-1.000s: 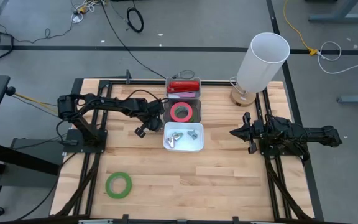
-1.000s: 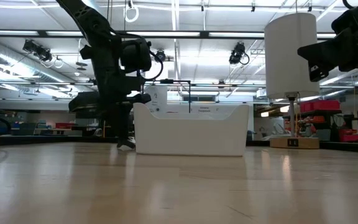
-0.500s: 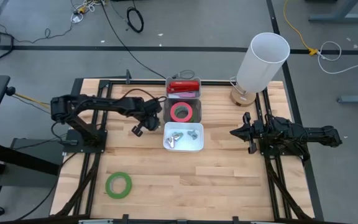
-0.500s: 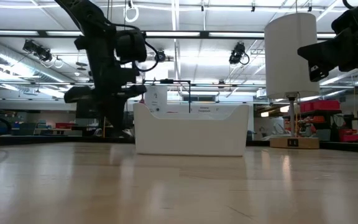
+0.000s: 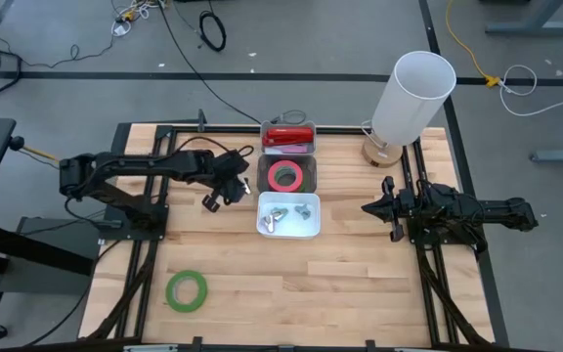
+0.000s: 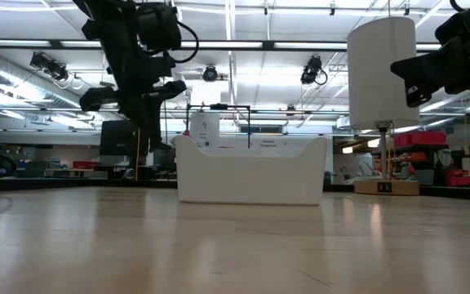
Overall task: Pick and place Stapler, Stapler remover, tape
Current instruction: Put the black staple remover in the white bin
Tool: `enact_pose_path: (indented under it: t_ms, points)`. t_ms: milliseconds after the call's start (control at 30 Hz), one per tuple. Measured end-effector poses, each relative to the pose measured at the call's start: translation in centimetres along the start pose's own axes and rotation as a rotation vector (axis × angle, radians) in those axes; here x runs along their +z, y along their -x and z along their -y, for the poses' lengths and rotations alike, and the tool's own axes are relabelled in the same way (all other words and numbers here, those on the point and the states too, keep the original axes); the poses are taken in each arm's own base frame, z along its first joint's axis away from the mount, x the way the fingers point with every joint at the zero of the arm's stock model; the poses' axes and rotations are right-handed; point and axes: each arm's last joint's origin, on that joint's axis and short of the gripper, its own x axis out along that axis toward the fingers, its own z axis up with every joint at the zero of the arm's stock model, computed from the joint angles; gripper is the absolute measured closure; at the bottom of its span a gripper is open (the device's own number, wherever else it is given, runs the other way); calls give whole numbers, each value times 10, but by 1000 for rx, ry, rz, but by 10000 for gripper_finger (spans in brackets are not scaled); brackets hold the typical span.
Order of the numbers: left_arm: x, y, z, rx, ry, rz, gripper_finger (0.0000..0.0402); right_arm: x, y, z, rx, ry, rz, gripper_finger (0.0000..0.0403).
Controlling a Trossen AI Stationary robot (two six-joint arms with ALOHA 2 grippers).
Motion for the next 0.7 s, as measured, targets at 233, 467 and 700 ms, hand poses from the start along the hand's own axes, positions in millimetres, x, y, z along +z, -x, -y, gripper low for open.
enact_pose_path:
  t_ms: [233, 467, 700]
  points:
    - [10, 20, -17, 68, 19, 51, 394, 0, 0, 0, 0, 0, 0, 389]
    - [28, 42, -35, 137, 7, 180, 397, 0, 0, 0, 0, 0, 0, 389]
    - [44, 53, -37, 176, -27, 239, 393, 0, 0, 0, 0, 0, 0, 389]
